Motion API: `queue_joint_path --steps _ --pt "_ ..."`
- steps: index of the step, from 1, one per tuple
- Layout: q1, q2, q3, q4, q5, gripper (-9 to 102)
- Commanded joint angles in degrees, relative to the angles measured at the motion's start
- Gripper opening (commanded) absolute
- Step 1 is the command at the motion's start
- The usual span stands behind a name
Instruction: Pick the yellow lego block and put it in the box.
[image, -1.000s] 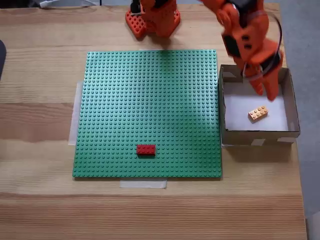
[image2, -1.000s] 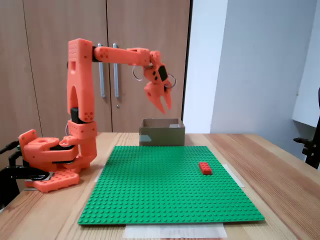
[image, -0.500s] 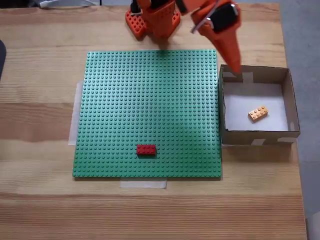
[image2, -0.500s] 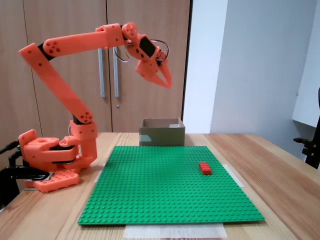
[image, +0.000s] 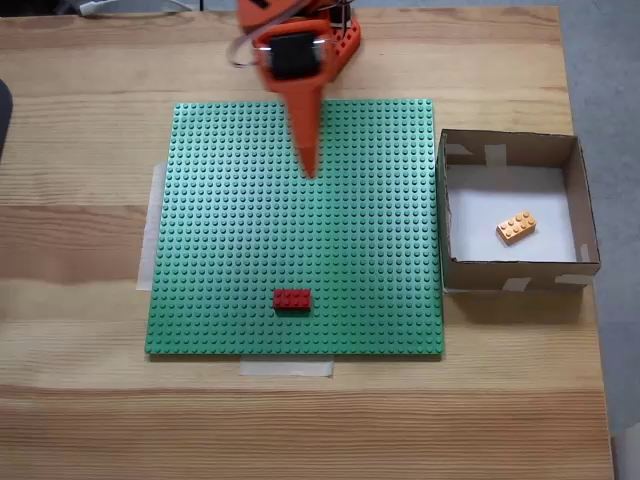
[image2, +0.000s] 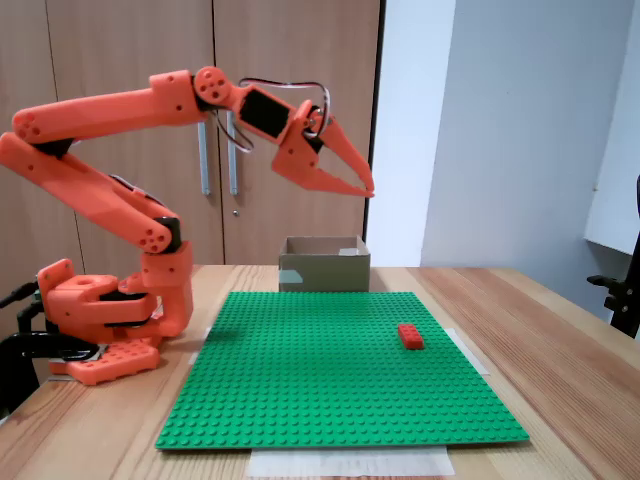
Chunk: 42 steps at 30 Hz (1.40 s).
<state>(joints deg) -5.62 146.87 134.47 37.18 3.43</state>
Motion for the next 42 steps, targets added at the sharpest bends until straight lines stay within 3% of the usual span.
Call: queue_joint_path --steps 1,9,17,29,42 --pt "3.3 4.1 3.2 -2.4 -1.0 -1" --pt "6.5 13.3 15.7 -2.1 -0.9 -1" --pt "6.9 26.2 27.9 7.1 -1.1 -1" --pt "7.9 33.0 37.1 13.3 -3.3 -1" --pt "8.3 36.6 43.3 14.0 -5.7 -1"
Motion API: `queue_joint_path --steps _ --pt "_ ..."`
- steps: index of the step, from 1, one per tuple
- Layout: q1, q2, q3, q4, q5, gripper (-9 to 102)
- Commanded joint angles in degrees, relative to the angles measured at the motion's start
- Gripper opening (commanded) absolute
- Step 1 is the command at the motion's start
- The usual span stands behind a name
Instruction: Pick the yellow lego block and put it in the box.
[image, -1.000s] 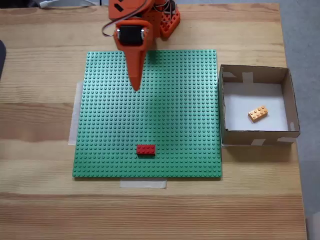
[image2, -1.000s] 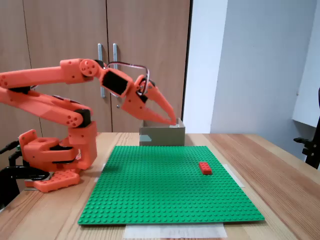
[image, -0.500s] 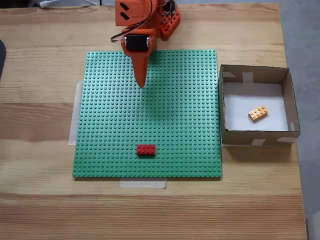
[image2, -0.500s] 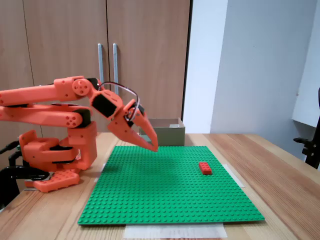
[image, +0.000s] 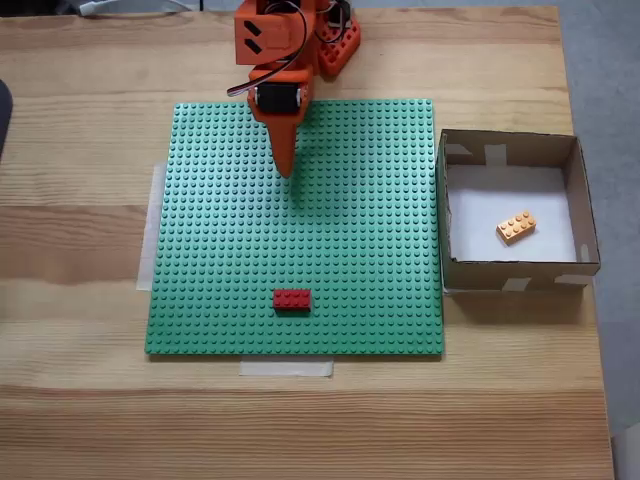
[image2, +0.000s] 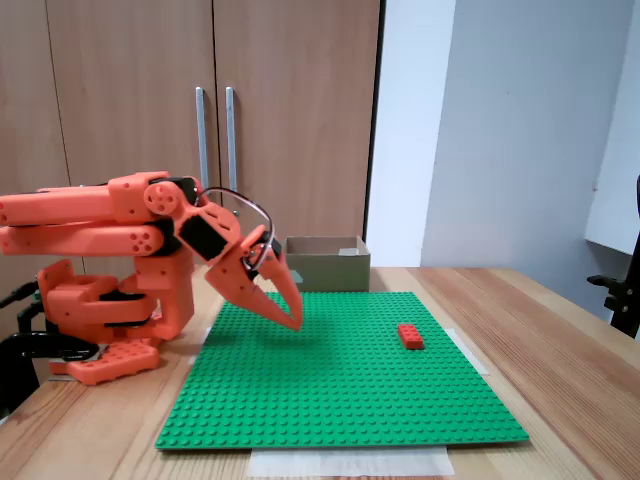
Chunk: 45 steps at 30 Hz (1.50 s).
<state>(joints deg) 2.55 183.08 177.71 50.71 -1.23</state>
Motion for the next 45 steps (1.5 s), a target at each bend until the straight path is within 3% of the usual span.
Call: queue_joint_path --steps 1,45 --pt "0.3 0.7 0.5 0.6 -1.2 -1" --pt "0.6 3.8 2.4 2.1 -2.1 -1"
